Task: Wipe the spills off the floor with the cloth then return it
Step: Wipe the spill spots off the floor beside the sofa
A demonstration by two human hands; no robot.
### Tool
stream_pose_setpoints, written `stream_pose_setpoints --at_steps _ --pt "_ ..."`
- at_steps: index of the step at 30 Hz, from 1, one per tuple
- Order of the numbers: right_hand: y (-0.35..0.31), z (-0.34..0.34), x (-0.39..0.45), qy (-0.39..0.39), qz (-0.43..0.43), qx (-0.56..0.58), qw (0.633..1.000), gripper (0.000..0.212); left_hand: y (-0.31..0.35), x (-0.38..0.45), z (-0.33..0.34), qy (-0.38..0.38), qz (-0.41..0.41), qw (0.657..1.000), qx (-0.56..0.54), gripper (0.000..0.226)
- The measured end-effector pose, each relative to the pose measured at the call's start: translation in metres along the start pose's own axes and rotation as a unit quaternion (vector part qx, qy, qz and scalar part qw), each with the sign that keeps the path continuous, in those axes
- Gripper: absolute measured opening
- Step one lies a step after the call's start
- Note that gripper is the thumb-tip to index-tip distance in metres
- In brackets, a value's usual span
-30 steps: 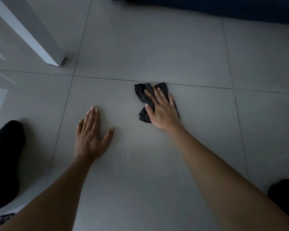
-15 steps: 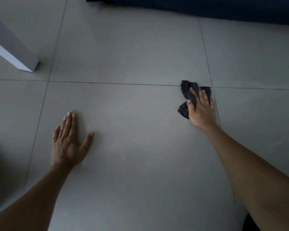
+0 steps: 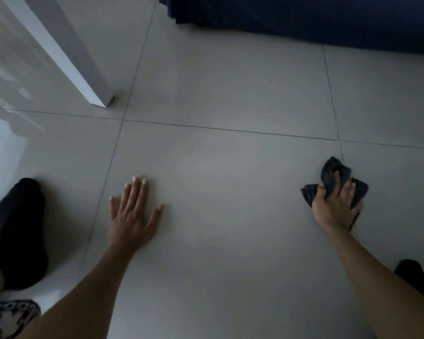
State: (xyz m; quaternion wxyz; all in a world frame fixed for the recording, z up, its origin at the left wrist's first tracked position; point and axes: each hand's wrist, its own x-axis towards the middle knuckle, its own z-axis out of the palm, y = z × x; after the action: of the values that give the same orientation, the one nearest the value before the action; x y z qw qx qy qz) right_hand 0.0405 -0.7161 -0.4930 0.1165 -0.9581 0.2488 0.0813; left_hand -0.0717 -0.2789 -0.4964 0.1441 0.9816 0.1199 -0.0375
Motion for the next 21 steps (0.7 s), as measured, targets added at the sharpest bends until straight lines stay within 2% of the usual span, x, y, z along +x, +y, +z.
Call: stream_pose_setpoints --at_steps 7,15,21 --pt "-0.046 0.017 -0.028 0.008 -0.007 -0.005 1.000 0.061 -0.010 -0.005 0.003 0.007 -0.018 1.000 -0.002 0.073" --pt "-0.140 0.040 -0.055 0.012 -0.115 -0.026 0.993 0.062 -0.009 -0.004 0.000 0.006 -0.026 1.000 -0.004 0.073" --pt "-0.220 0.064 -0.084 -0.007 -0.227 -0.028 0.974 0.063 -0.009 -0.005 0.001 0.011 -0.030 0.999 -0.002 0.069"
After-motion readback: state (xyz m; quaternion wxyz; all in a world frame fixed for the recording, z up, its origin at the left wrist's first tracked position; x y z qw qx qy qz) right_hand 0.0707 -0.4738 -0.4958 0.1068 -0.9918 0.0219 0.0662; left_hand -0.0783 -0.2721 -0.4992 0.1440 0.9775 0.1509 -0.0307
